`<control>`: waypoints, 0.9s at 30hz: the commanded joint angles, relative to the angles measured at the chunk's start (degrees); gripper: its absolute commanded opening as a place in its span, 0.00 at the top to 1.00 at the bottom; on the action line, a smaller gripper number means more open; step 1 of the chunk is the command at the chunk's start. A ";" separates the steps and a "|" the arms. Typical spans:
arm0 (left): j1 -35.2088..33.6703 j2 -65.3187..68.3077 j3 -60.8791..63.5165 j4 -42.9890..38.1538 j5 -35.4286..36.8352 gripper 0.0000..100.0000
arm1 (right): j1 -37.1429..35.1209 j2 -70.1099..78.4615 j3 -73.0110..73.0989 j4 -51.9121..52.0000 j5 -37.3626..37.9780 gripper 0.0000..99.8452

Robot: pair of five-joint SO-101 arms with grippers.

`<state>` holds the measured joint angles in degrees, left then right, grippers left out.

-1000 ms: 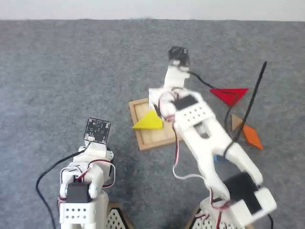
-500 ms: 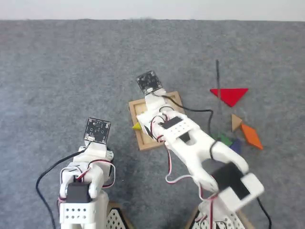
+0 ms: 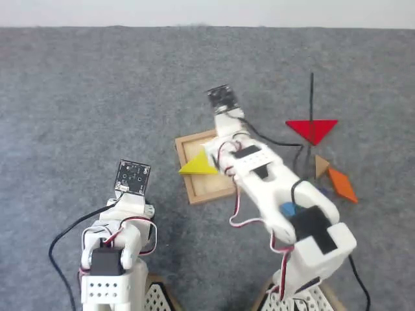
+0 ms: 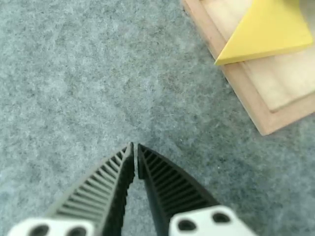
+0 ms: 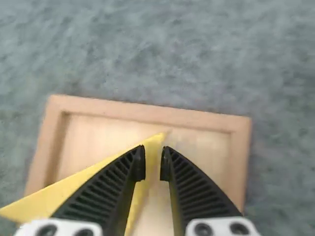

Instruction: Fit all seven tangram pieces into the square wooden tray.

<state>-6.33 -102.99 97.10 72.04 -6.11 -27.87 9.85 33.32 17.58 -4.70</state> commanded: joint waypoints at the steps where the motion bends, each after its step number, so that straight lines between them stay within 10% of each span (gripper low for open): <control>1: -0.18 -1.14 -0.66 0.26 0.53 0.99 | 1.98 -0.48 -5.10 0.57 1.05 0.94; 15: -0.18 -1.14 -0.66 0.26 0.53 0.99 | -11.12 -21.85 8.62 7.52 0.62 0.94; 27: -0.18 -1.14 -0.66 0.26 0.53 0.99 | -8.57 1.27 -5.89 9.45 2.20 0.94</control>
<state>-6.33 -102.99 97.10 72.04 -6.11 -38.51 6.59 34.02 24.70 -3.91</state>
